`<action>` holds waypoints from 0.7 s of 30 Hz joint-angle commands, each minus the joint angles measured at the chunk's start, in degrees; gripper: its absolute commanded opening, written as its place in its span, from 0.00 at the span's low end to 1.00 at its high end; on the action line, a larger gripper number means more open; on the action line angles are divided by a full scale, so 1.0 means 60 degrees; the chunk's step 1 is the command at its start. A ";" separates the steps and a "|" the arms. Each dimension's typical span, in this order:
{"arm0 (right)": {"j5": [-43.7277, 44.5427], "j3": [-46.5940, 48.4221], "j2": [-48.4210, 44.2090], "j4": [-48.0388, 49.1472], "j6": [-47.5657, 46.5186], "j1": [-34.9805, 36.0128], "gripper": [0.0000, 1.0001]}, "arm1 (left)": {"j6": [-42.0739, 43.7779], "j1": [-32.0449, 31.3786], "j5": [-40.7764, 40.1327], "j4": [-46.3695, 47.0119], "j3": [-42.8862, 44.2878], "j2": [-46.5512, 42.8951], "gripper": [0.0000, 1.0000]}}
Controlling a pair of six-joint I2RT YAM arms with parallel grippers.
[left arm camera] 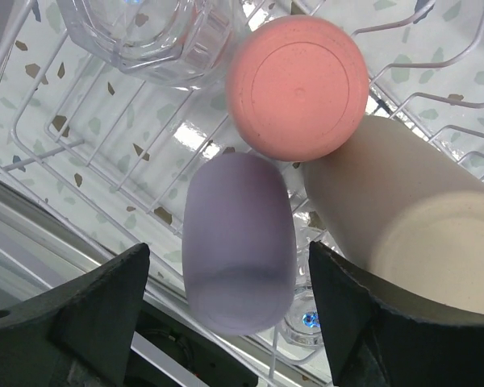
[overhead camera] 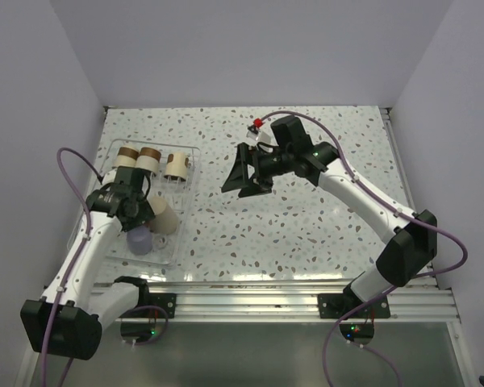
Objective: Load the cups into the dish rack
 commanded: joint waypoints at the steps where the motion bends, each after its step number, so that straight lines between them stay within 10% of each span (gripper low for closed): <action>1: 0.0171 0.0453 -0.0040 -0.0288 -0.0265 -0.0051 0.81 | 0.0040 0.0076 -0.0126 0.0283 0.0030 -0.0352 0.84; 21: 0.1591 0.0732 -0.0831 -0.0699 0.0496 0.0095 0.81 | 0.1124 0.0076 0.0210 -0.0478 0.2973 -0.0836 0.88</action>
